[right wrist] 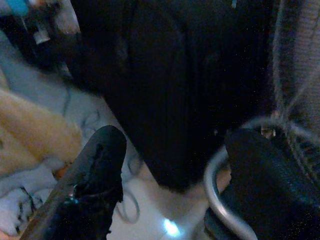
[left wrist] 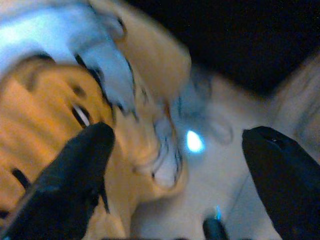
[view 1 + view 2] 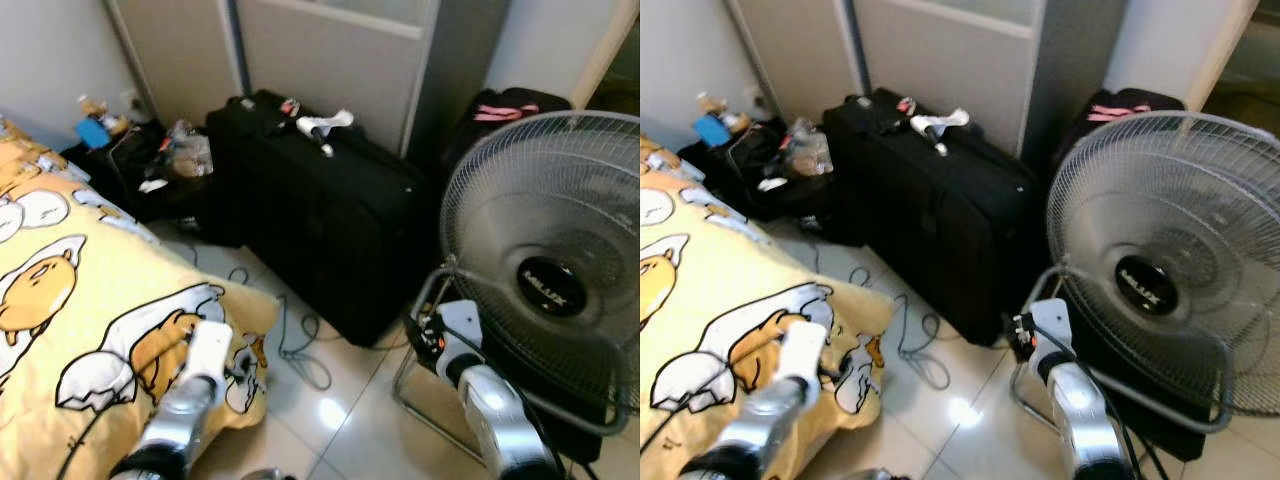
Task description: Clean up the room
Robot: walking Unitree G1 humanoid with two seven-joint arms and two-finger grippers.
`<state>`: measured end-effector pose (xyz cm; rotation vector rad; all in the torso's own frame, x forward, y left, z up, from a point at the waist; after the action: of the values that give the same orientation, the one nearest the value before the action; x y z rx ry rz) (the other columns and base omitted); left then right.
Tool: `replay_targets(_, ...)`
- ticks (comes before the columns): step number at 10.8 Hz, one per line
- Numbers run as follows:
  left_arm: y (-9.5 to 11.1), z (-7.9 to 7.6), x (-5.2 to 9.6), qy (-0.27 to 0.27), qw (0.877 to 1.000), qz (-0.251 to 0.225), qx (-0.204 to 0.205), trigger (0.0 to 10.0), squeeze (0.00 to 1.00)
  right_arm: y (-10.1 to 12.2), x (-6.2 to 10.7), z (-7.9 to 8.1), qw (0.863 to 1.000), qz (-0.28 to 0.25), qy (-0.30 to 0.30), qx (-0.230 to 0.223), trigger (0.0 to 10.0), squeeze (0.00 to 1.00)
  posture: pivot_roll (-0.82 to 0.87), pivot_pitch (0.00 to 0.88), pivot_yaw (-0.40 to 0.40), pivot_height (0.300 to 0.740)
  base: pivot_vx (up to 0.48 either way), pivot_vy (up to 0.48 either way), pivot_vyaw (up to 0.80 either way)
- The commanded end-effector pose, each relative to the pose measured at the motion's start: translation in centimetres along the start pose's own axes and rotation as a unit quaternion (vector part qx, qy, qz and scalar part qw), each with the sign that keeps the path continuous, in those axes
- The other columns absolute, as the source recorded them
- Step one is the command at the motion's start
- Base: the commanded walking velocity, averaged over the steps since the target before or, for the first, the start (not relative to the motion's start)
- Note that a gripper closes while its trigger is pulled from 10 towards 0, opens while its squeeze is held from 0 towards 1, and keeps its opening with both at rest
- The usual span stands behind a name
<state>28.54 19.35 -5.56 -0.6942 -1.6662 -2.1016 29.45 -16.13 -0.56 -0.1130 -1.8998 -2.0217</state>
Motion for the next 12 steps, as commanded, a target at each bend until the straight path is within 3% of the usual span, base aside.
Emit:
replay_targets(1,3.8,1.0,1.0,0.004,0.997,-0.073,0.002,10.0,0.00,3.3,0.3,0.4,0.999,-0.051,0.005,-0.005,10.0,1.00,-0.04,0.000,0.066,0.740,0.000,0.000,0.00)
replay_targets(2,7.5,1.9,3.1,0.022,0.989,-0.148,0.015,10.0,0.00,6.5,1.1,1.2,0.994,-0.100,0.011,-0.046,10.0,1.00,-0.04,0.000,0.066,0.740,0.000,0.000,0.00)
replay_targets(3,10.9,2.7,6.0,0.032,0.976,-0.214,0.018,10.0,0.00,10.0,2.3,0.5,0.986,-0.159,-0.053,0.019,10.0,1.00,-0.04,0.000,0.055,0.740,0.000,0.000,0.00)
replay_targets(4,13.1,3.0,8.3,0.037,0.966,-0.256,0.022,10.0,0.00,12.0,3.4,-0.3,0.974,-0.186,-0.114,0.064,10.0,1.00,-0.04,0.000,0.050,0.740,0.000,0.000,0.00)
replay_targets(5,14.2,2.9,9.4,0.047,0.960,-0.276,0.002,10.0,0.00,11.9,4.3,-0.7,0.977,-0.174,-0.114,-0.043,10.0,1.00,-0.03,0.000,0.036,0.740,0.000,0.000,0.00)
replay_targets(6,14.2,2.7,9.6,0.065,0.960,-0.271,-0.004,10.0,0.00,11.8,4.8,-0.9,0.977,-0.167,-0.129,-0.003,10.0,1.00,-0.03,0.000,0.032,0.740,0.000,0.000,0.80)
replay_targets(7,14.2,1.6,10.2,0.065,0.962,-0.267,-0.008,10.0,0.19,11.4,5.5,0.1,0.982,-0.156,-0.111,0.004,10.0,1.00,-0.02,0.000,0.031,0.740,0.000,0.000,0.80)
replay_targets(8,14.4,1.8,10.7,0.089,0.956,-0.280,0.001,10.0,0.38,10.5,5.6,0.8,0.986,-0.138,-0.094,0.018,10.0,1.00,-0.02,0.000,0.017,0.740,0.000,0.000,0.80)
replay_targets(9,14.2,2.2,11.0,0.107,0.952,-0.286,0.004,10.0,0.50,10.0,5.9,0.9,0.987,-0.130,-0.096,0.013,10.0,1.00,-0.01,0.000,0.021,0.740,0.000,0.000,0.80)
replay_targets(10,14.0,3.5,11.3,0.160,0.945,-0.286,0.013,10.0,0.68,9.9,6.1,1.9,0.989,-0.127,-0.081,0.003,10.0,1.00,-0.01,0.000,0.020,0.740,0.000,0.000,0.80)
replay_targets(11,13.9,4.1,11.1,0.182,0.944,-0.277,0.000,10.0,1.00,9.6,5.6,2.5,0.990,-0.121,-0.077,-0.007,10.0,1.00,0.02,0.000,0.017,0.740,0.000,0.000,0.80)
replay_targets(12,14.3,4.7,10.7,0.188,0.946,-0.263,0.018,10.0,1.00,9.6,4.7,2.9,0.990,-0.118,-0.072,0.008,10.0,1.00,0.04,0.000,0.018,0.740,0.000,0.000,0.80)
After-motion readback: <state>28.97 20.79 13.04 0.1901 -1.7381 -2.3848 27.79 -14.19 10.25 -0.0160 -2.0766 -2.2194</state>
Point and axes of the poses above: a point about 5 cm out from each wrist's last joint towards the gripper, its own x axis pointing back from the gripper into the wrist, its own y axis along the axis of the wrist's last joint, z = x × y, the point moved 5 cm from there along -x, pointing out of the wrist towards the gripper, and after that the axes turned 5 degrees about -x, right-handed, at the moved point
